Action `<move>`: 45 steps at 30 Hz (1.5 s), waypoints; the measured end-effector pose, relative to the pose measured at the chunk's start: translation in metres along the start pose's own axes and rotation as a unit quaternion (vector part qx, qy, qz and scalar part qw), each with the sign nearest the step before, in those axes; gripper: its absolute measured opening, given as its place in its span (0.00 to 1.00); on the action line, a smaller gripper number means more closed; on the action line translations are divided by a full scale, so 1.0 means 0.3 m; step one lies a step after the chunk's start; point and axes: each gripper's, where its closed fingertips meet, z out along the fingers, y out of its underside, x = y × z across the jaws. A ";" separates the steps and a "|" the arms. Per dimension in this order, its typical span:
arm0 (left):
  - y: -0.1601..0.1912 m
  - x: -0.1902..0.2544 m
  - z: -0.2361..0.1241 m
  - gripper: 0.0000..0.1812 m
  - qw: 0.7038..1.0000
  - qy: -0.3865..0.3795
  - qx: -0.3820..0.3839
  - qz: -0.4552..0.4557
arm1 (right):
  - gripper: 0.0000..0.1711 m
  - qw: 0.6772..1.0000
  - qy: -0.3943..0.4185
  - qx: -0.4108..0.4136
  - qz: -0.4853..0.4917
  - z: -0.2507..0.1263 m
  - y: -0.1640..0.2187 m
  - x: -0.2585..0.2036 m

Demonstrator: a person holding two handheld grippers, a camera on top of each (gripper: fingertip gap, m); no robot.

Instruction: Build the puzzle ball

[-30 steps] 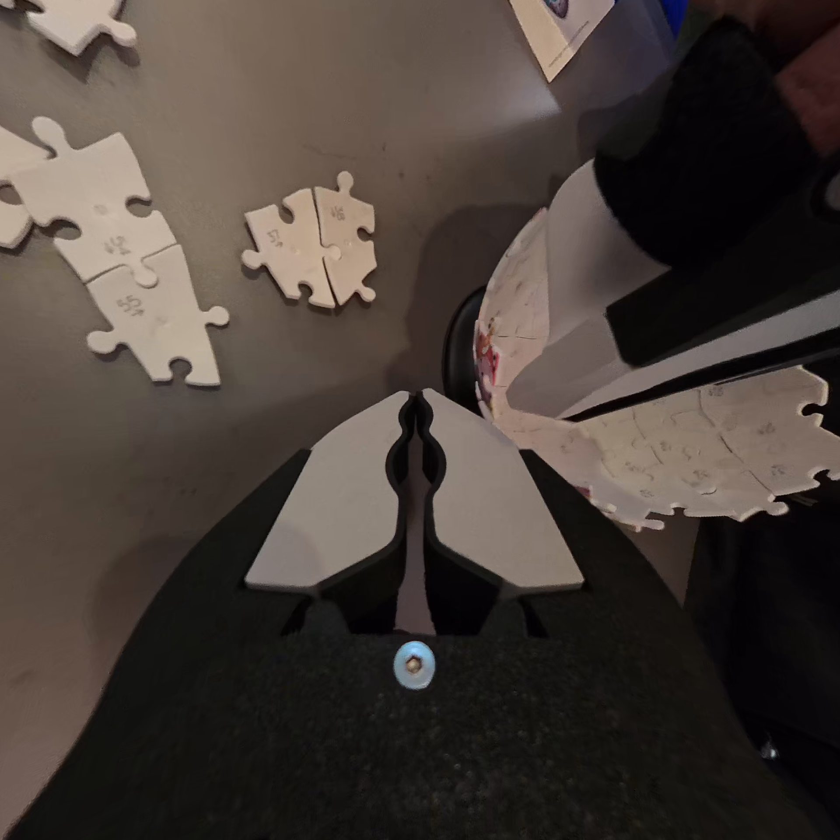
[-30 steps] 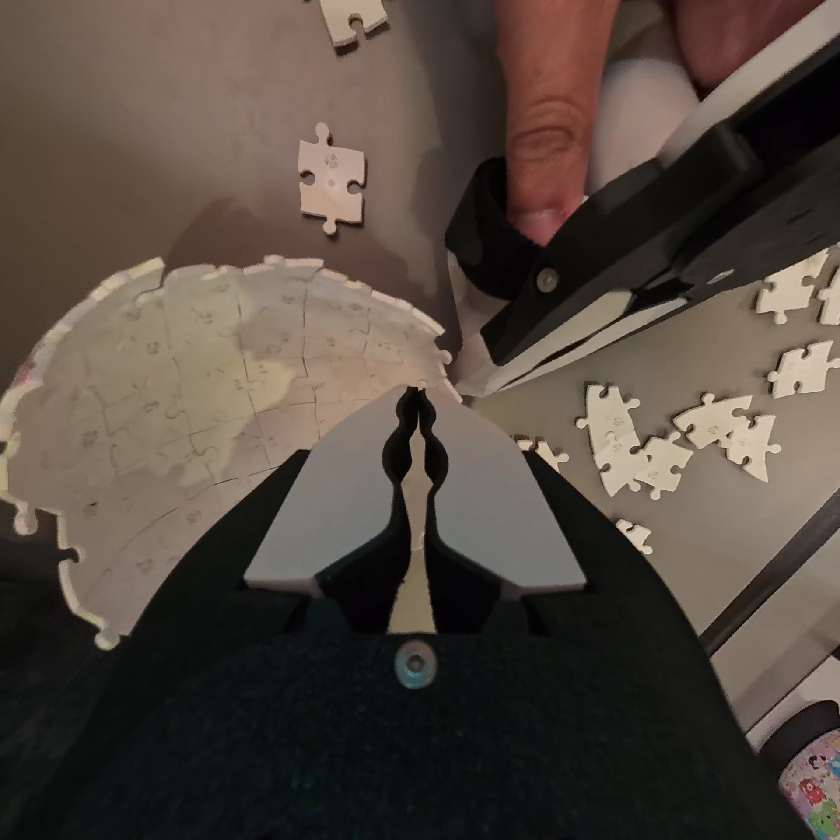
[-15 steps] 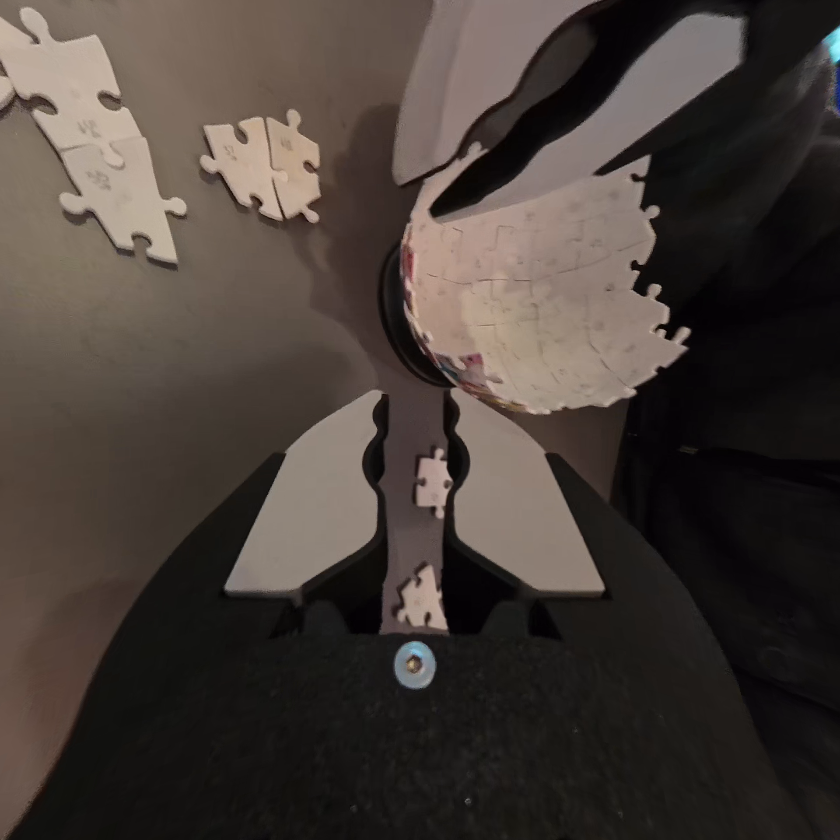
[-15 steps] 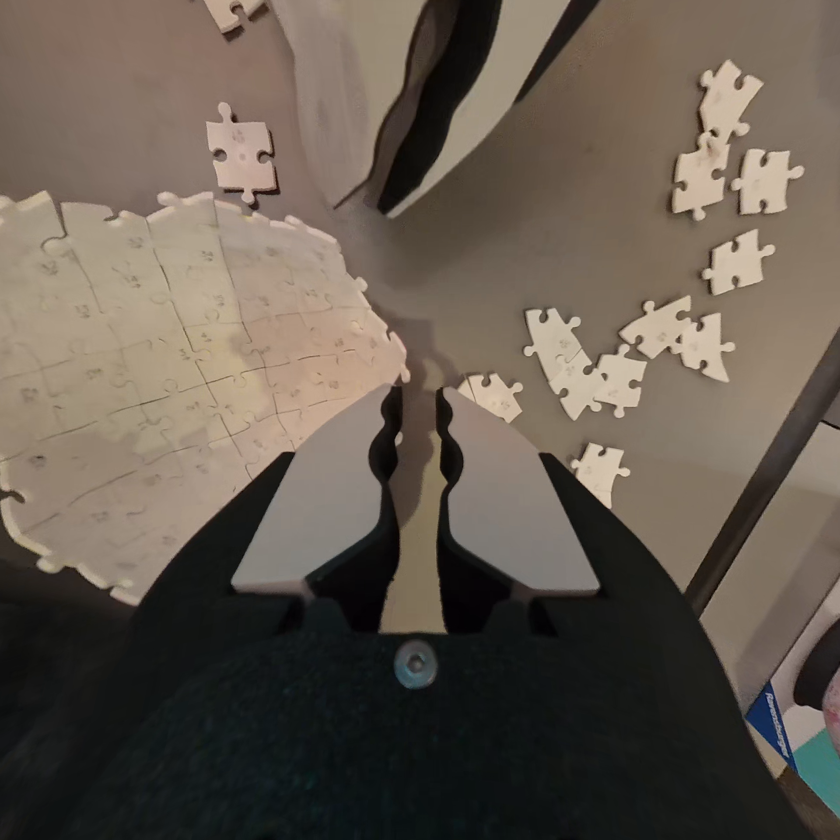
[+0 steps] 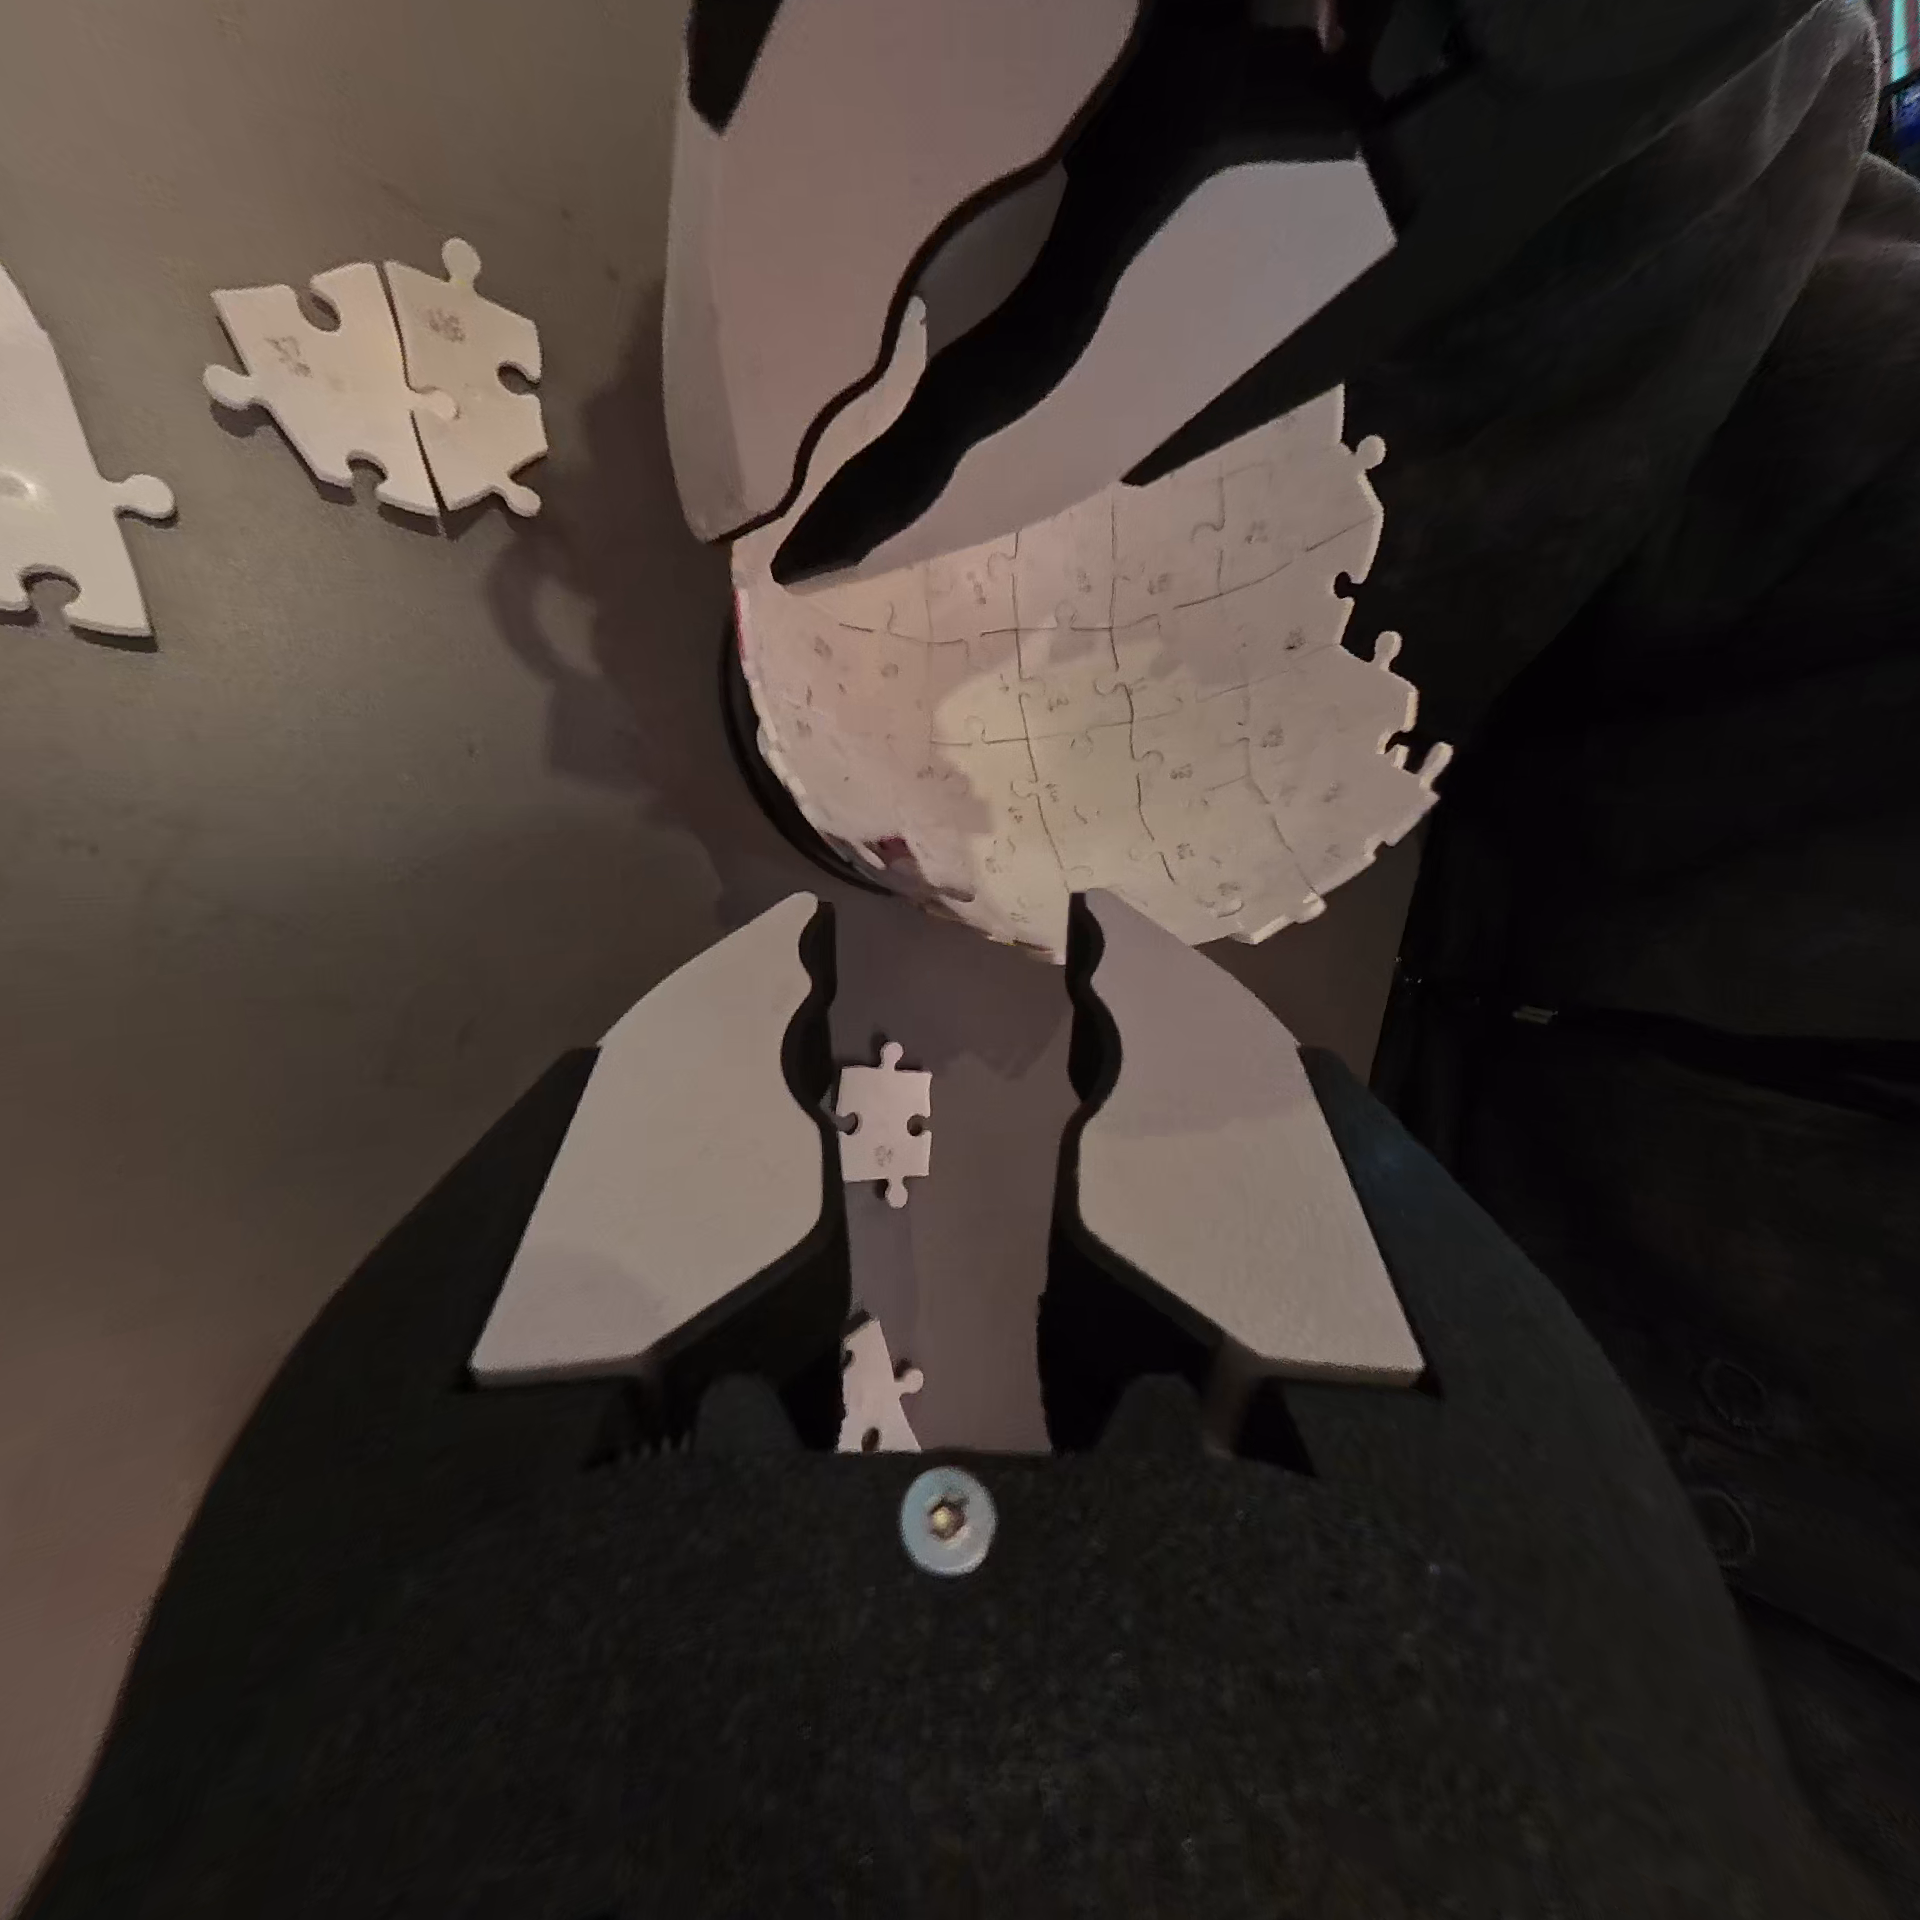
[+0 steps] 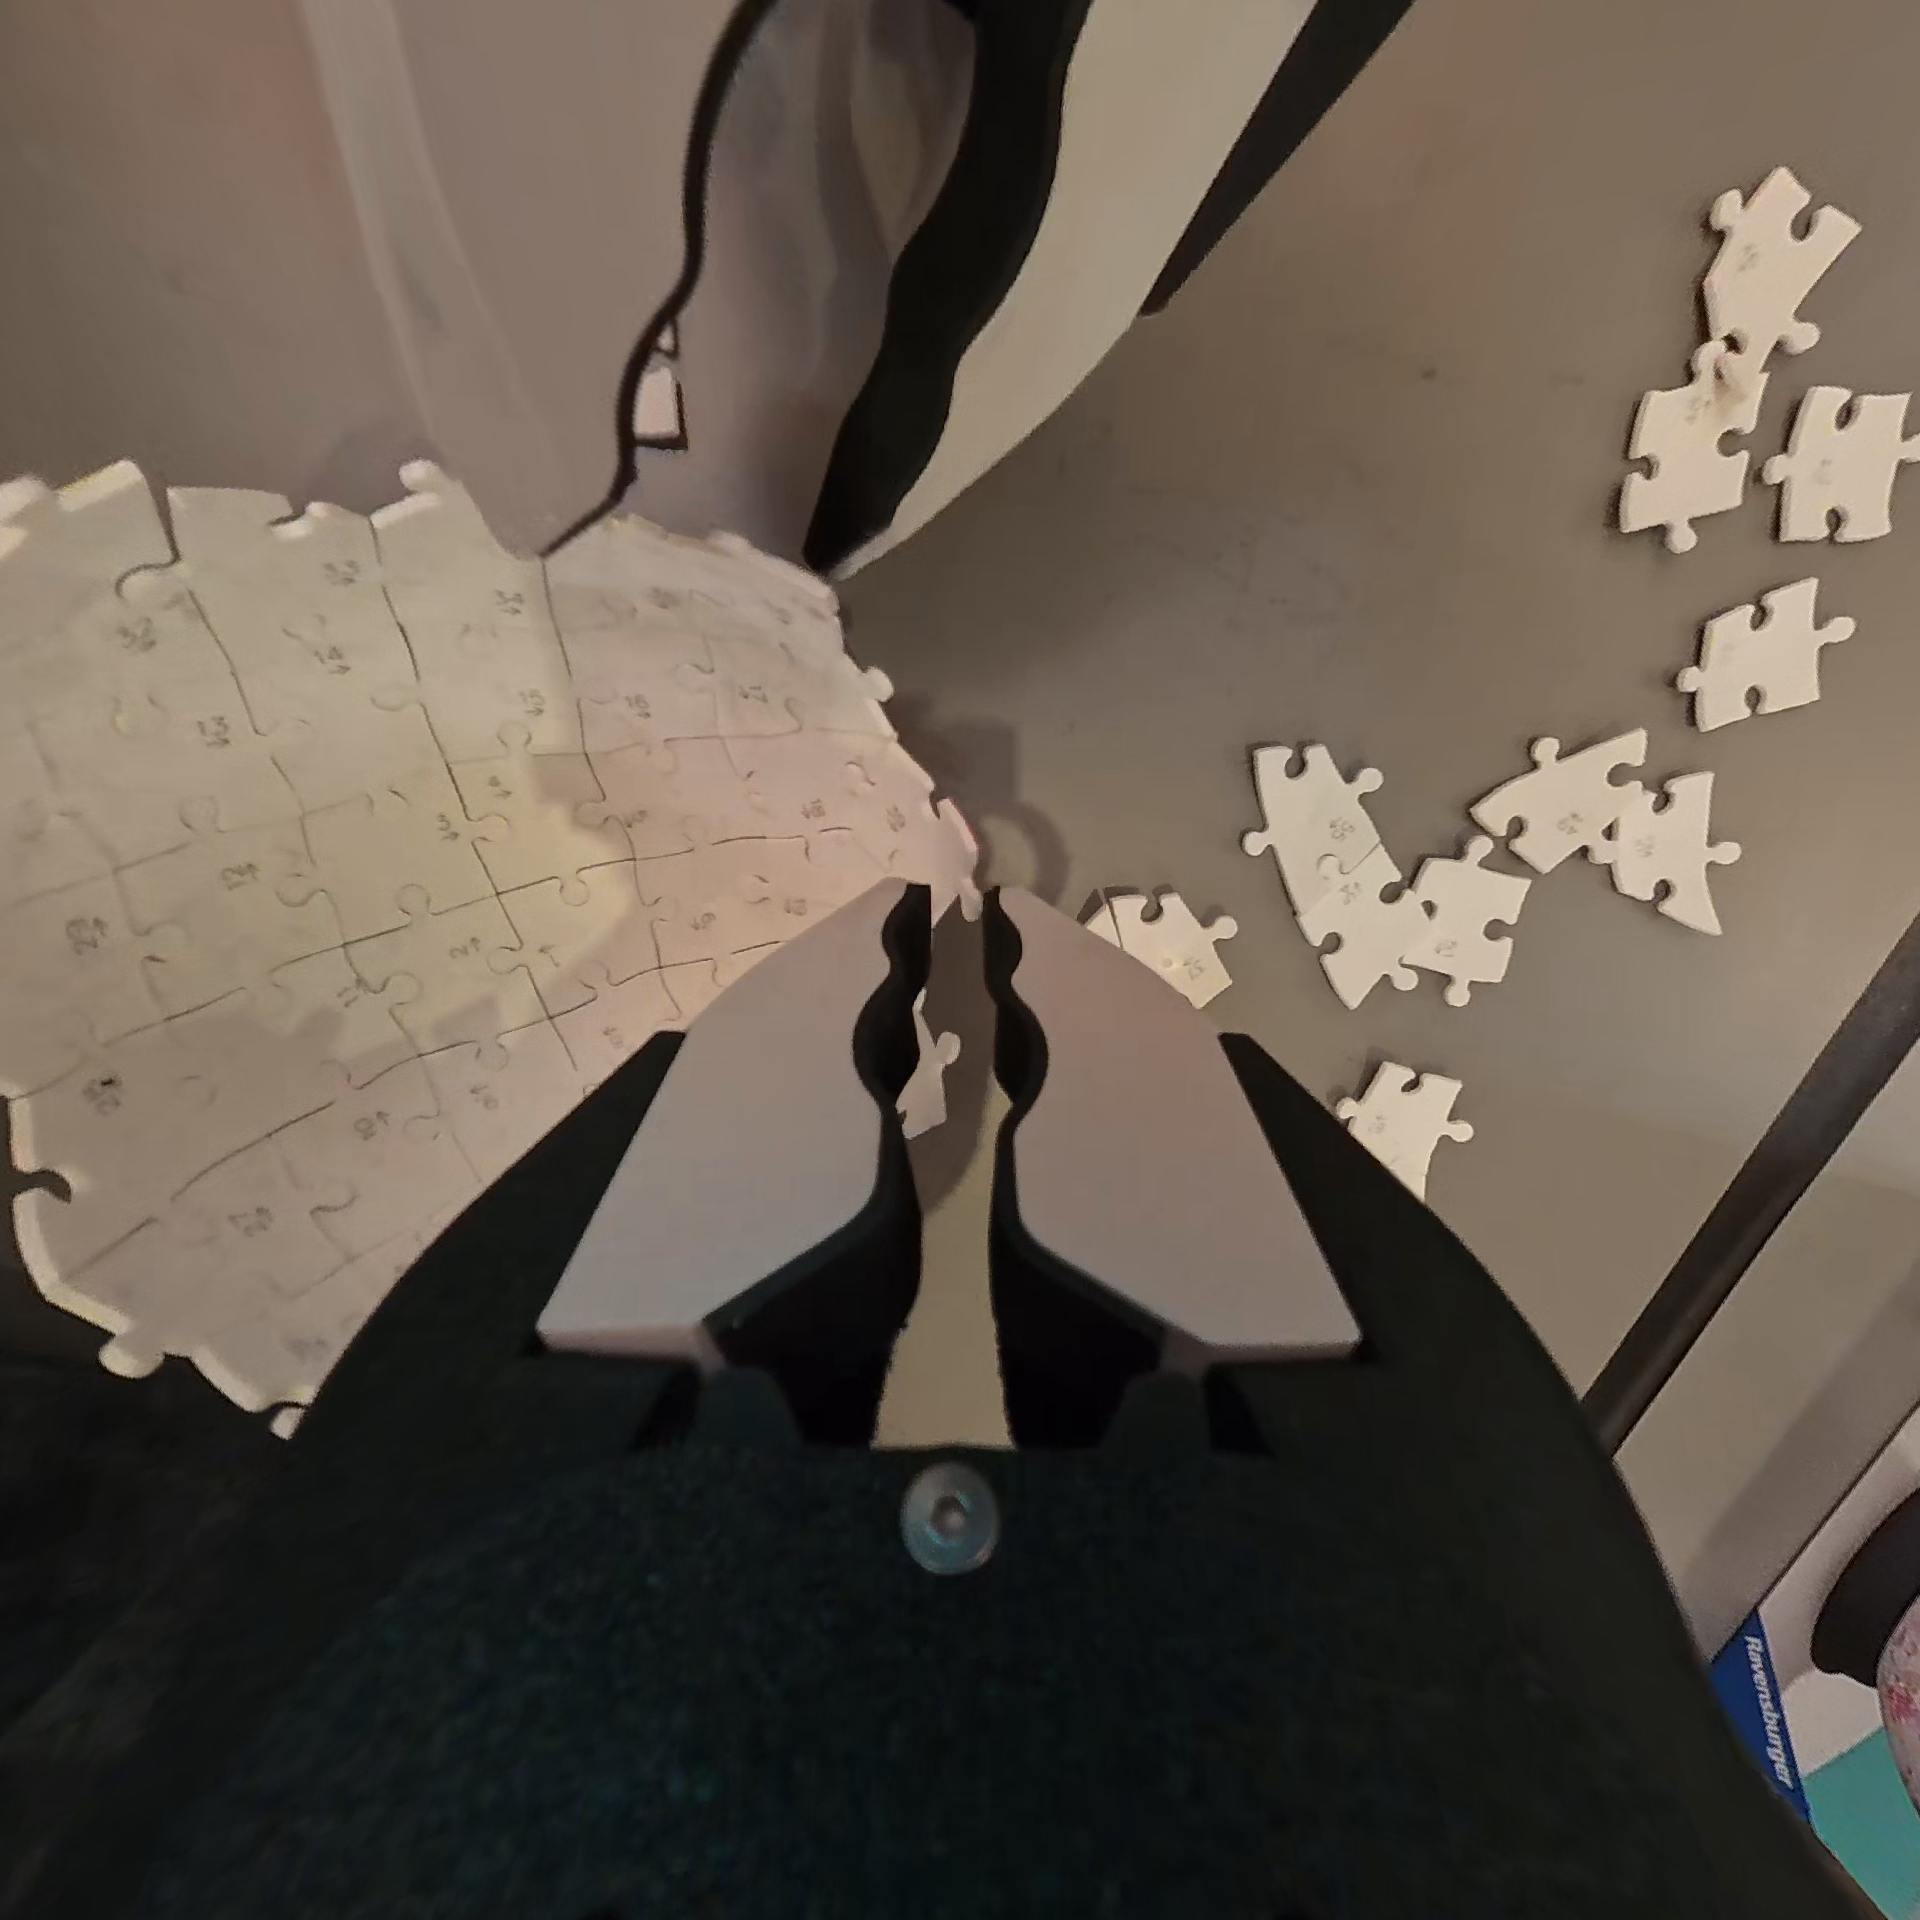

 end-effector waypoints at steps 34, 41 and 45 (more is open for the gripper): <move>-0.092 -0.042 -0.044 0.16 0.995 0.022 0.093 -0.003 | 0.16 0.992 0.038 0.049 0.108 0.044 0.226 0.135; -0.098 -0.102 -0.036 0.16 0.992 0.032 0.111 -0.041 | 0.14 0.986 0.031 0.133 0.096 -0.096 0.088 0.097; -0.134 -0.134 -0.073 0.17 0.985 0.025 0.167 -0.035 | 0.14 0.987 0.066 0.121 0.078 -0.157 0.068 0.092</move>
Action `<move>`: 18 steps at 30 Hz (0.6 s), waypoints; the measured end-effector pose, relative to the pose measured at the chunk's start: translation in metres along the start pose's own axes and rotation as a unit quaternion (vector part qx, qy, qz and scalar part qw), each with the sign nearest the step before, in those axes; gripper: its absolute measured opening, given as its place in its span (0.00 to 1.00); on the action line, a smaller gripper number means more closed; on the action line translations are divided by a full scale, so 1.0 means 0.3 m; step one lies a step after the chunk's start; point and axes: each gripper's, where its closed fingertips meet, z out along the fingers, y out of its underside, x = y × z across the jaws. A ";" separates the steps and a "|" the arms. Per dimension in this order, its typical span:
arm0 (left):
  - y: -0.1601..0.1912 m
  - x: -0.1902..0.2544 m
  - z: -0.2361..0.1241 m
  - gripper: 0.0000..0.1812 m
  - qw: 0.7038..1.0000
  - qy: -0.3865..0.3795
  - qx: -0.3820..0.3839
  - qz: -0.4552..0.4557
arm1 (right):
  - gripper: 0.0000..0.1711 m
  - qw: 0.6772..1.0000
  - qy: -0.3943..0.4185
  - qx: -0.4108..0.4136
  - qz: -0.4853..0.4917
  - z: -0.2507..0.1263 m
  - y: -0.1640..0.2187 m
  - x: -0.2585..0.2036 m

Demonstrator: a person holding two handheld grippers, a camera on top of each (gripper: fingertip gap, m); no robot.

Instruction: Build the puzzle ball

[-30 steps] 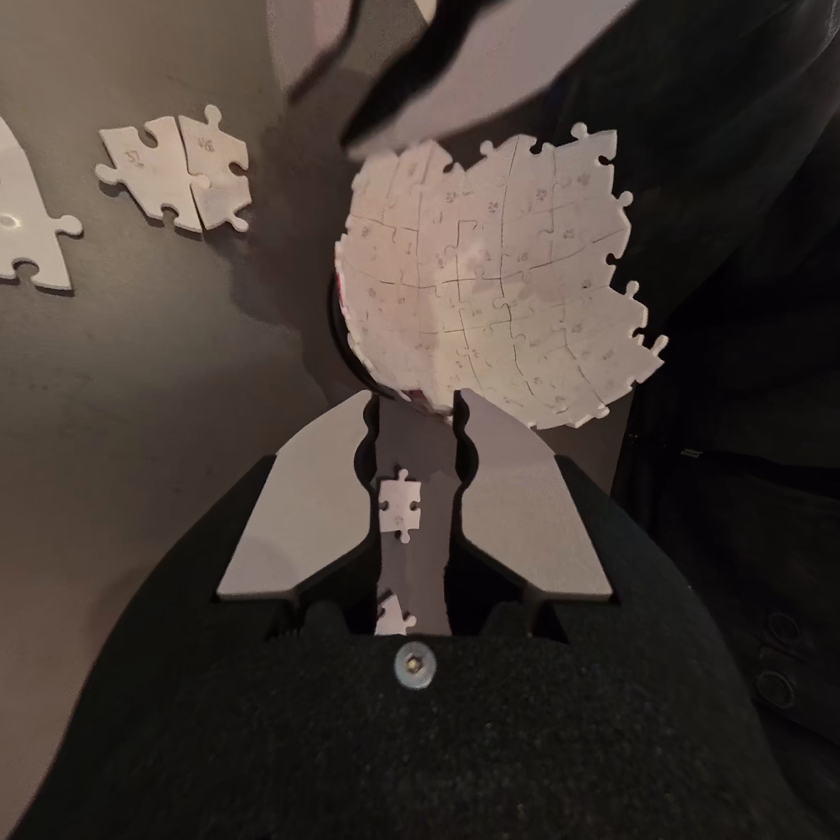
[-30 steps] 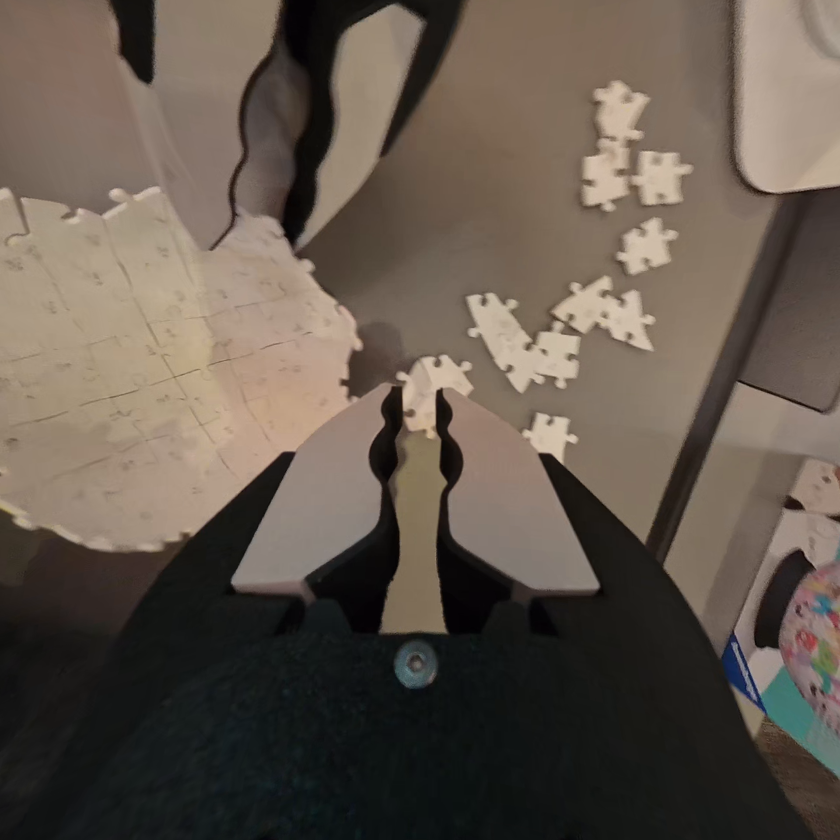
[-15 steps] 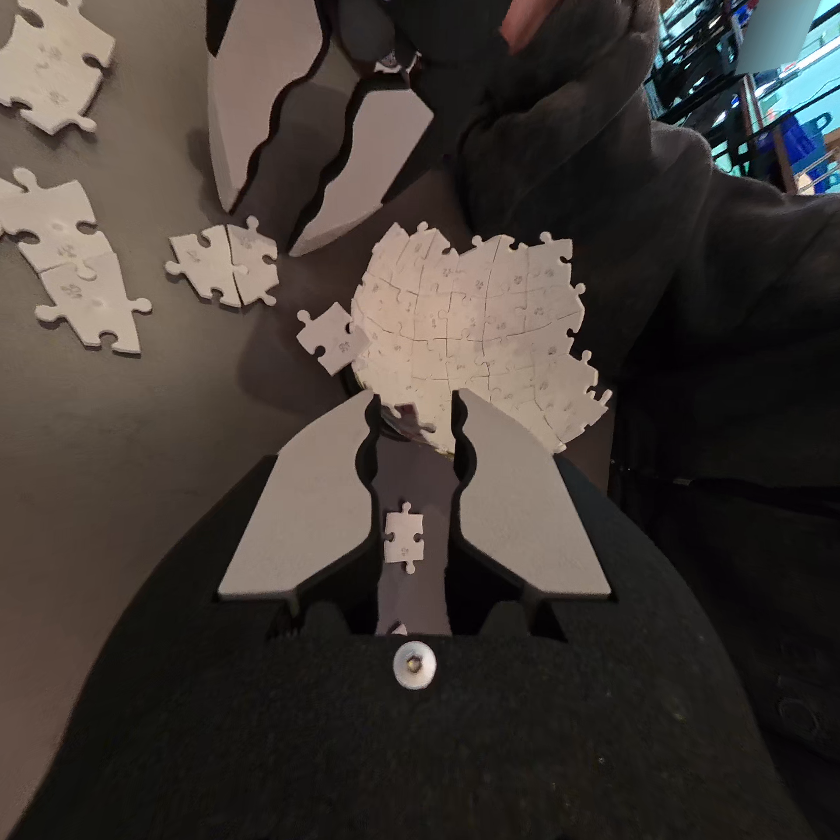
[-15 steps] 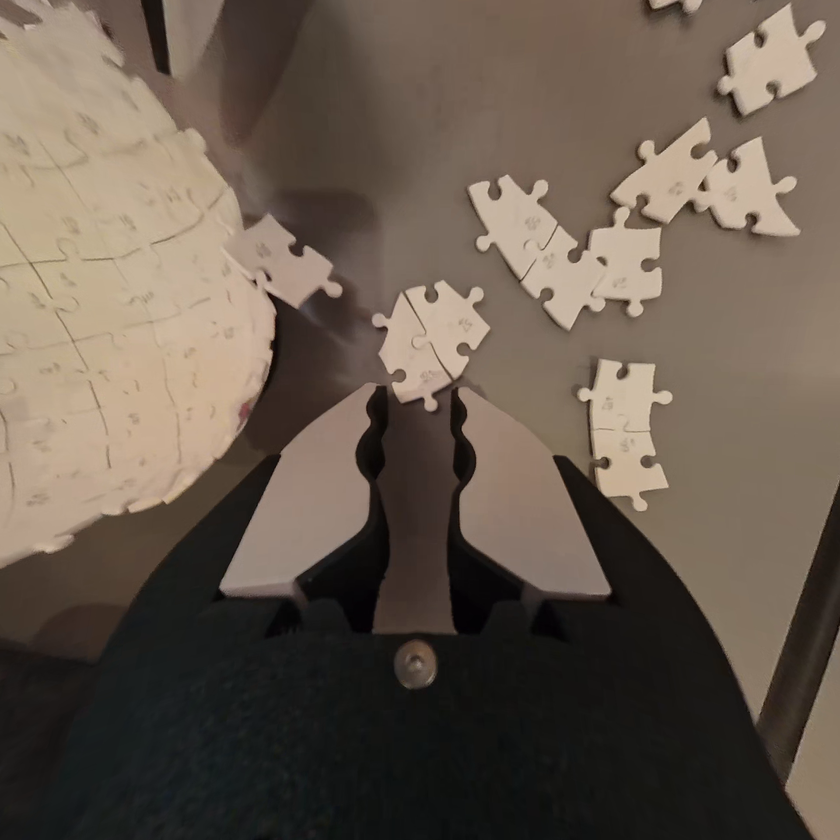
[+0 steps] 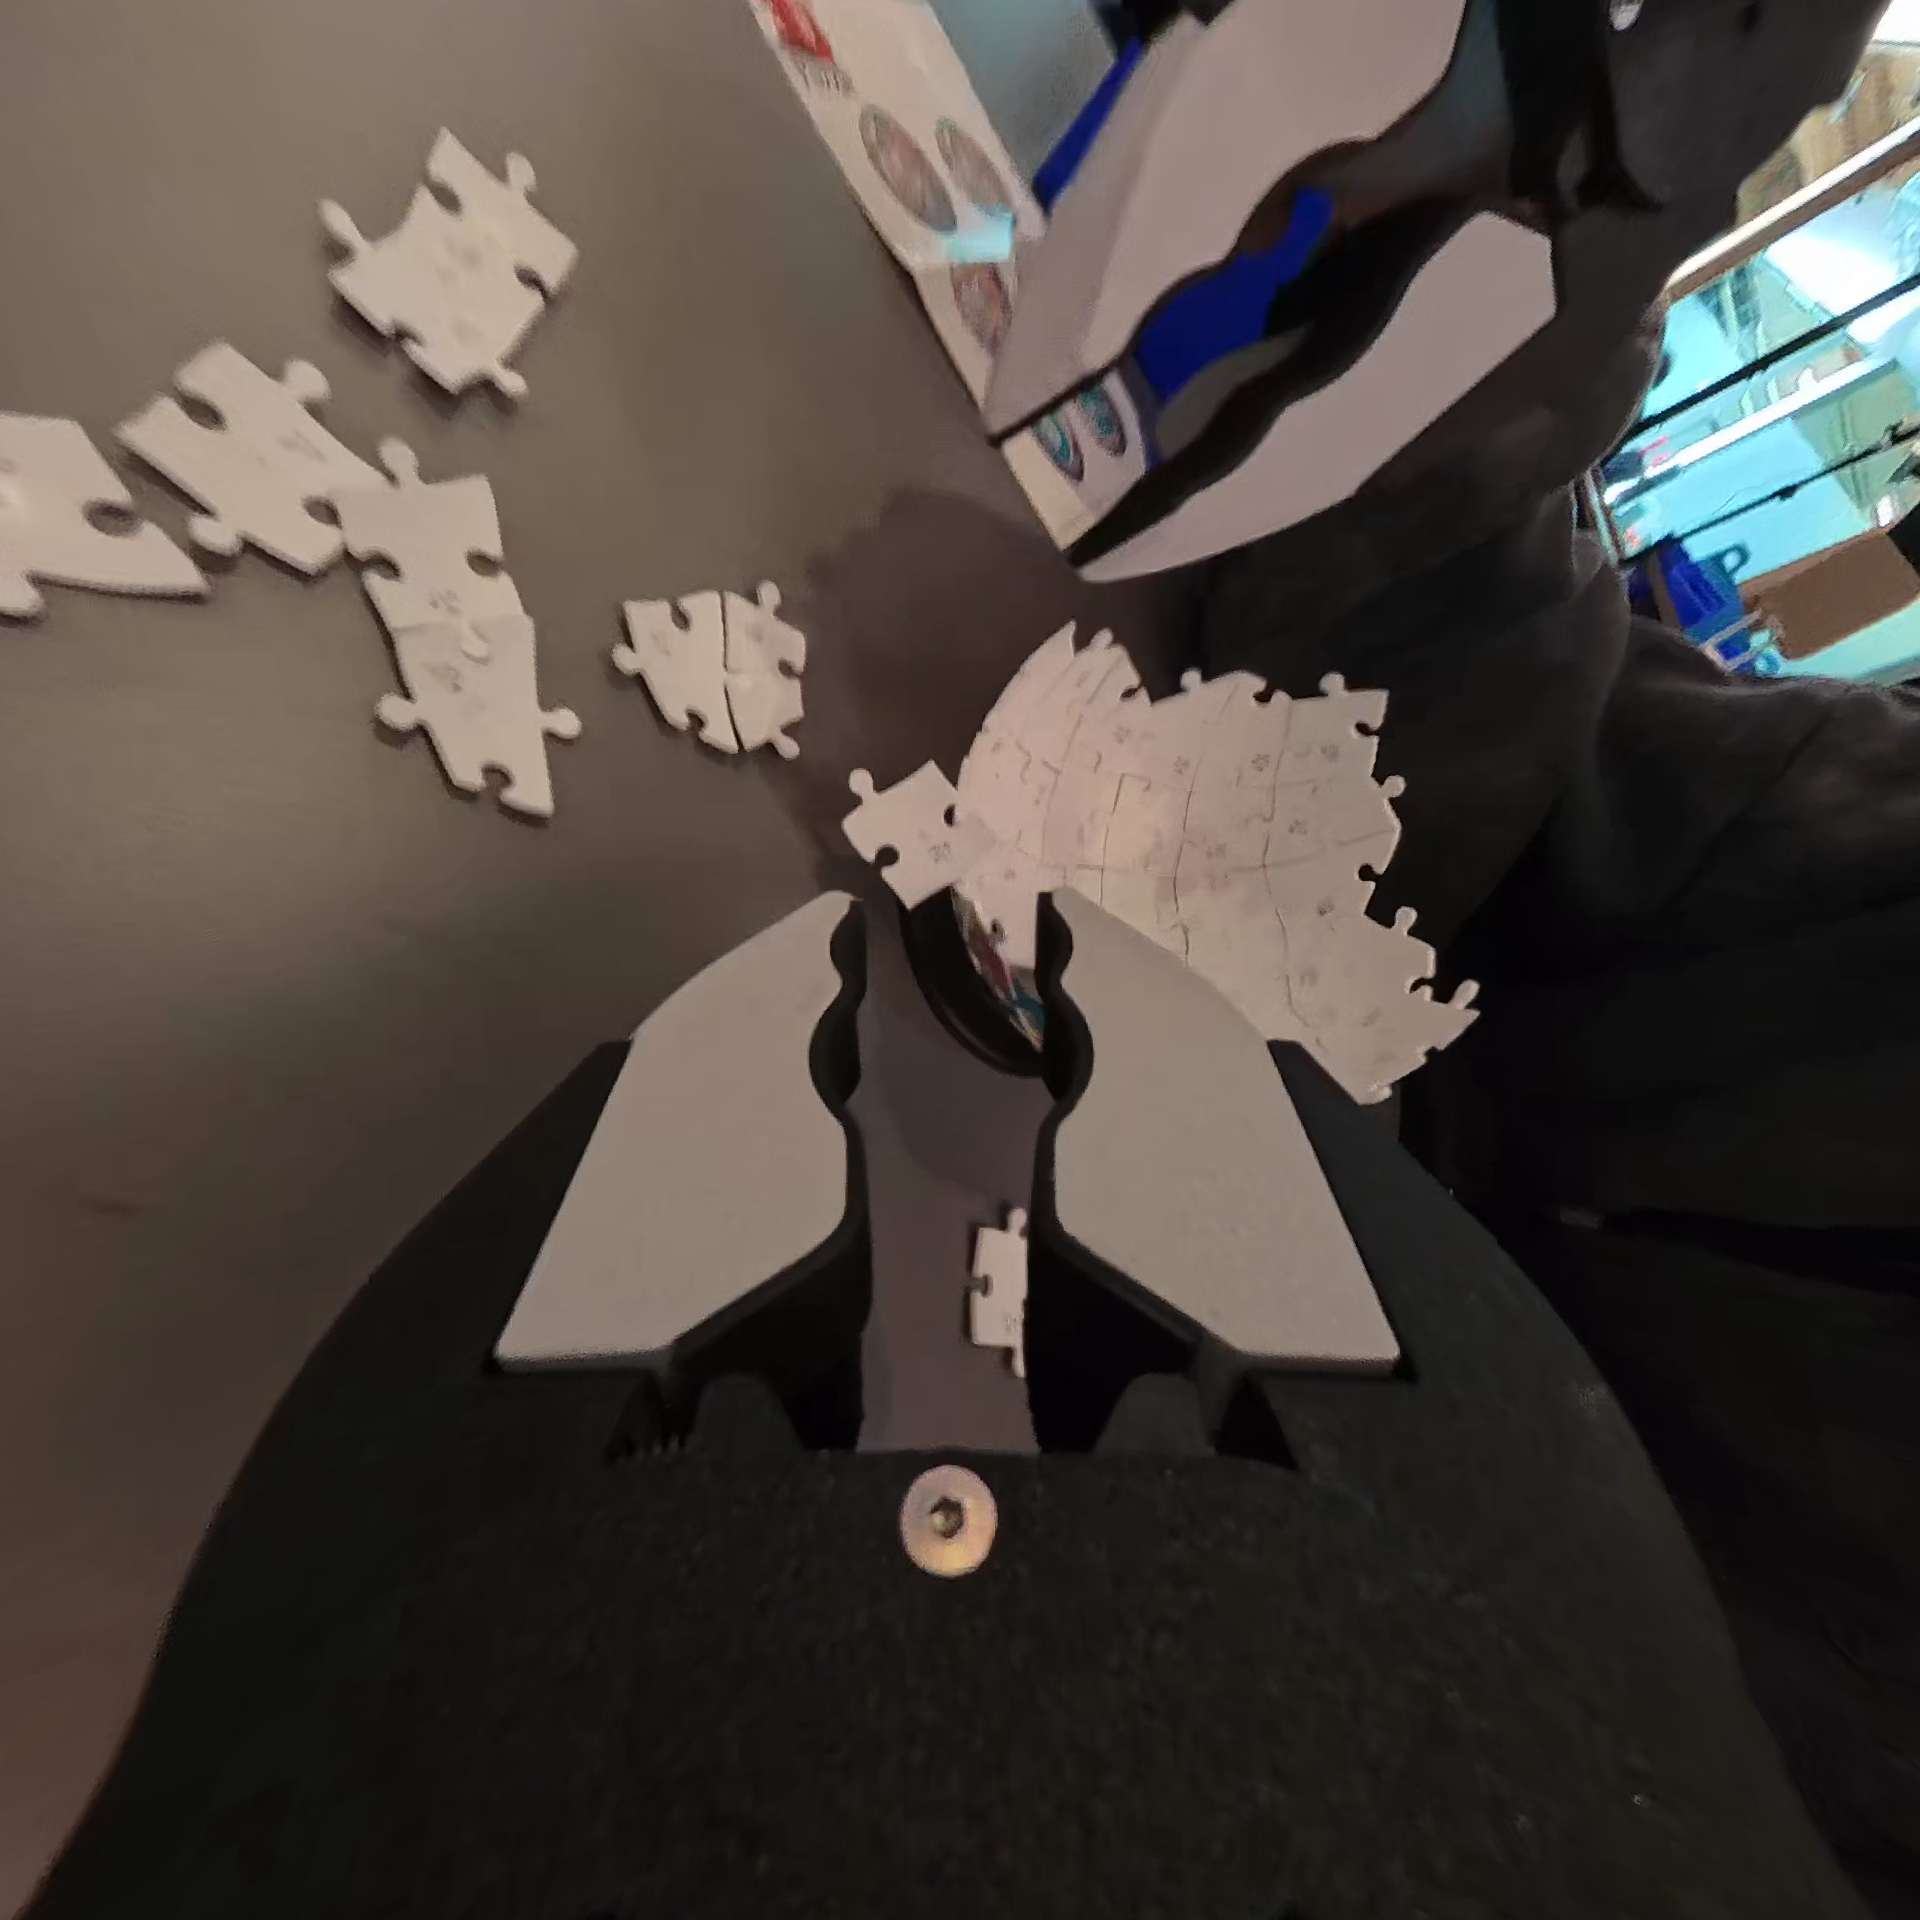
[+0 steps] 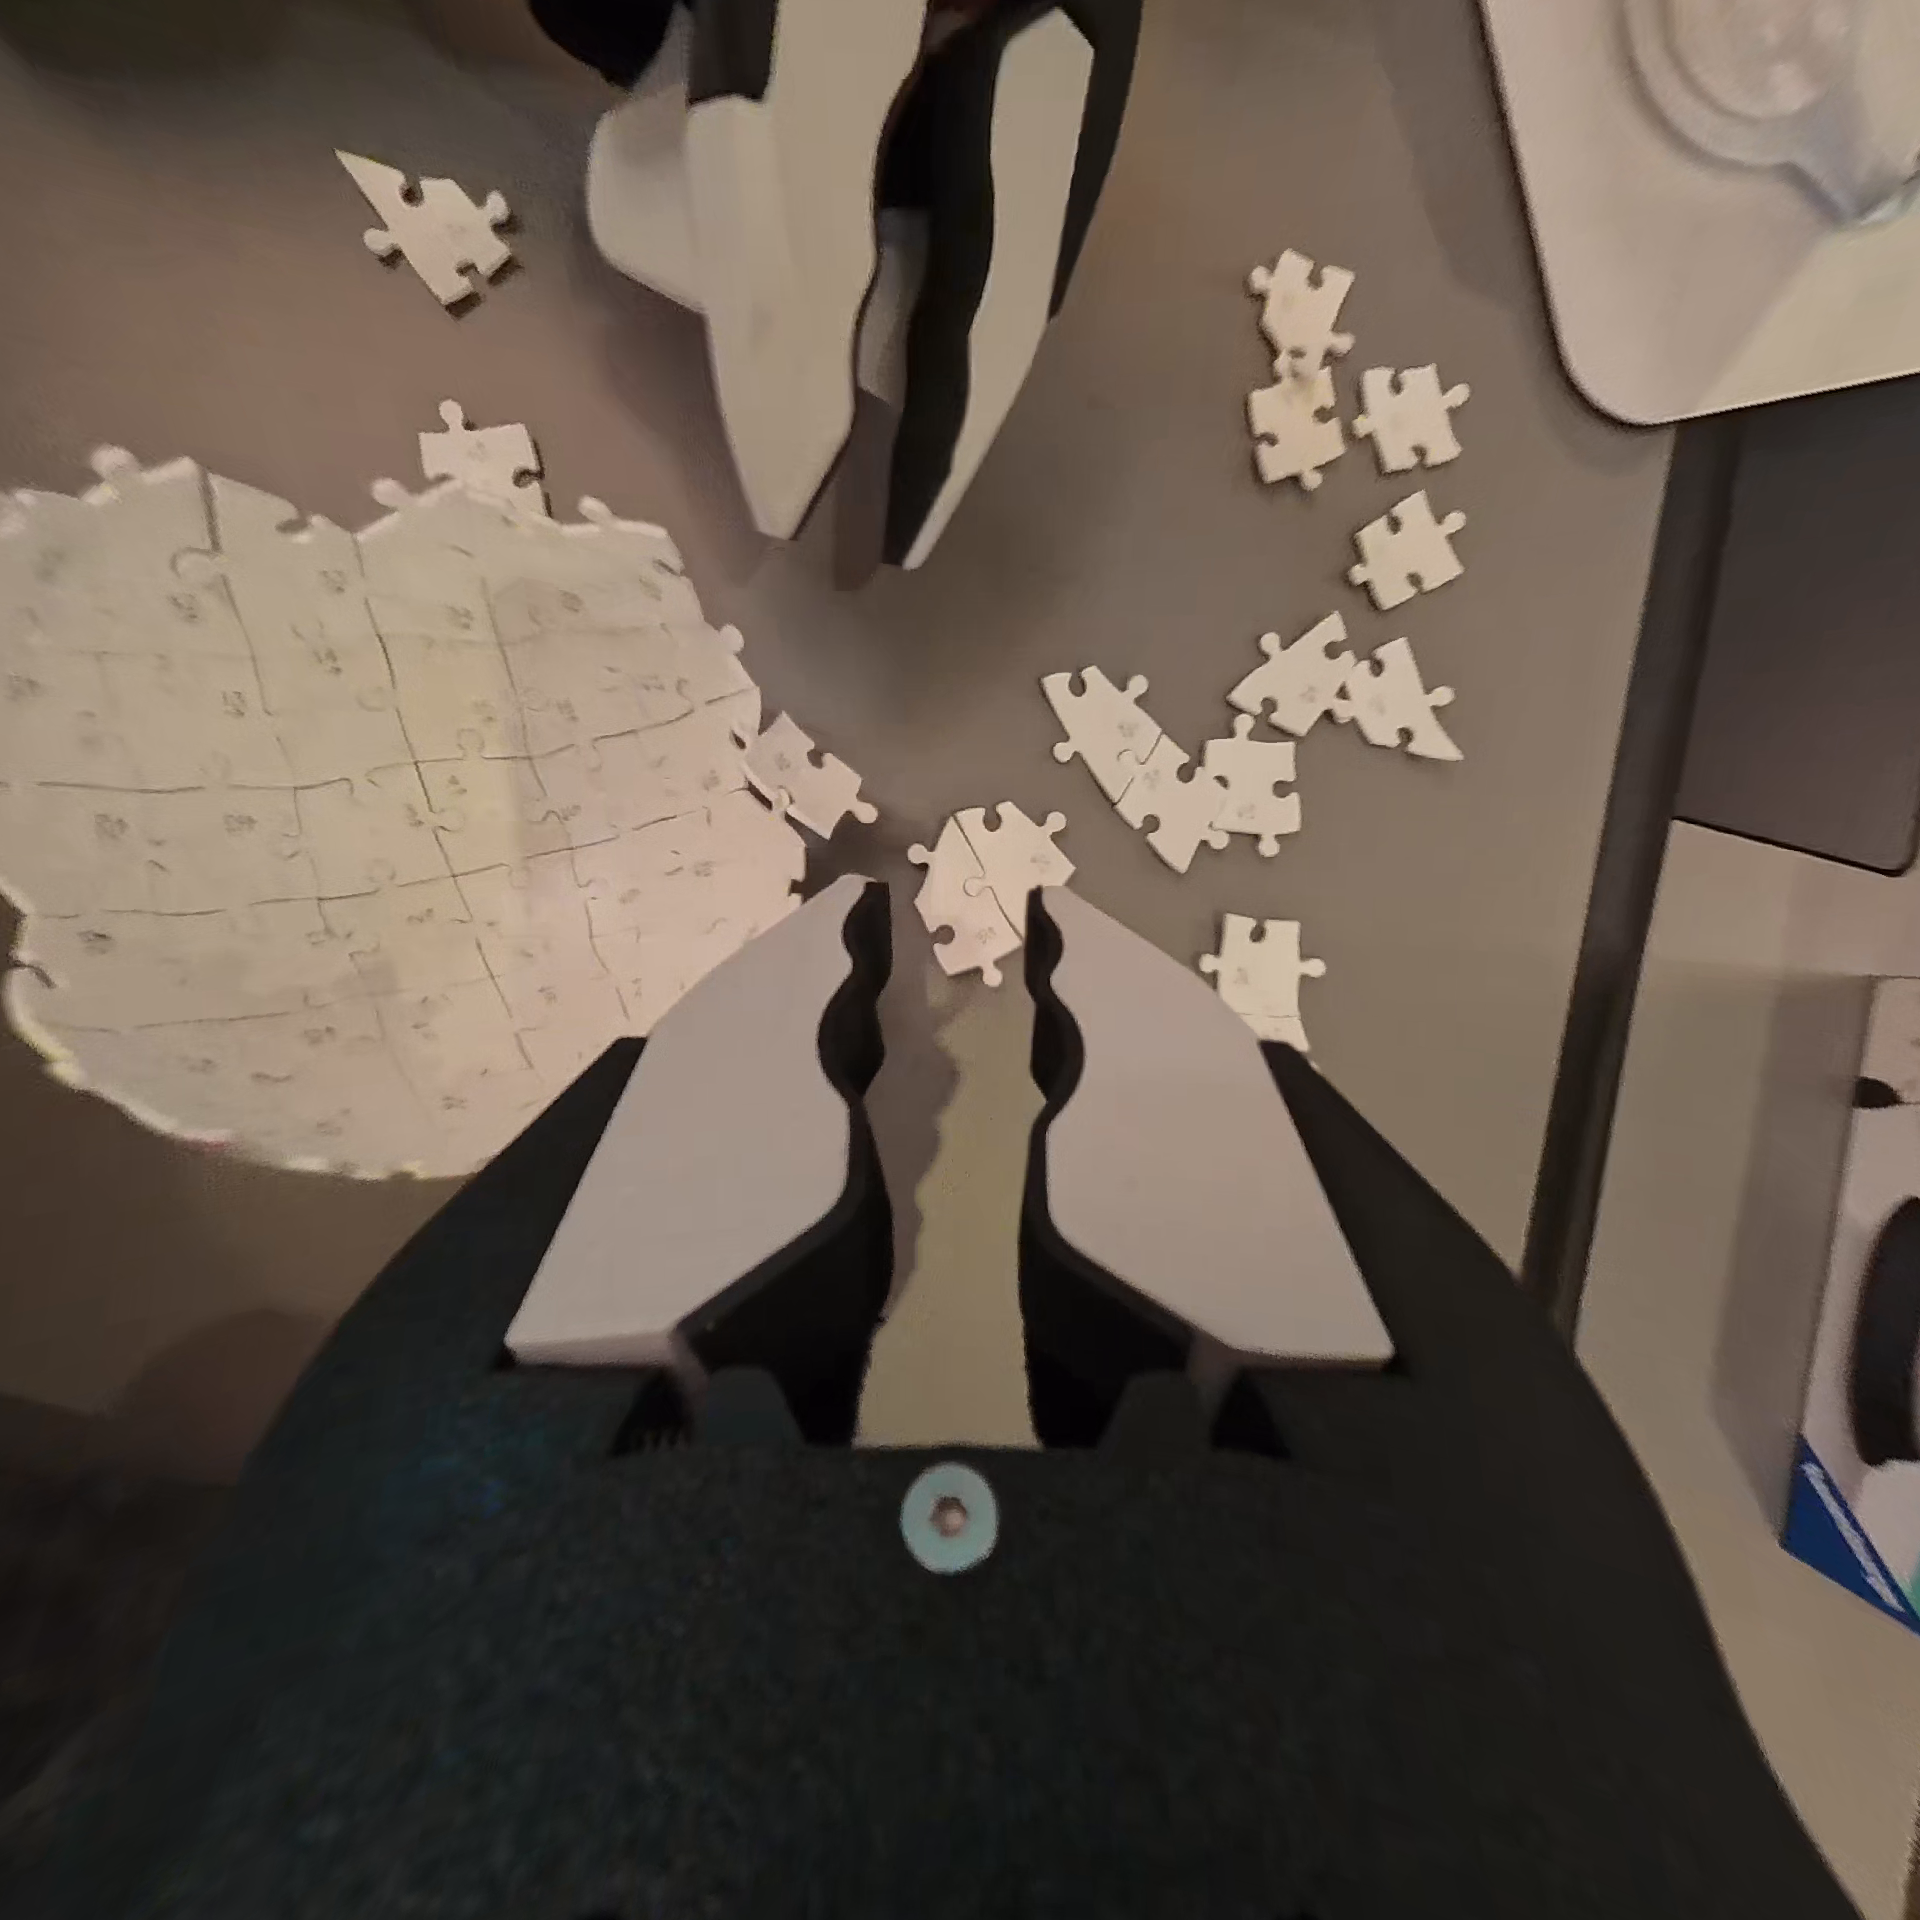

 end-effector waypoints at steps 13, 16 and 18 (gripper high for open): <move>-0.159 0.368 -0.261 0.25 0.892 -0.263 0.284 0.233 | 0.17 0.928 0.232 0.282 0.071 -0.523 -0.274 -0.193; -0.072 0.452 -0.270 0.19 0.823 -0.379 0.314 0.283 | 0.18 0.924 0.230 0.288 0.102 -0.454 -0.215 -0.345; 0.024 0.482 -0.210 0.15 0.831 -0.389 0.277 0.286 | 0.18 0.924 0.212 0.281 0.148 -0.371 -0.152 -0.457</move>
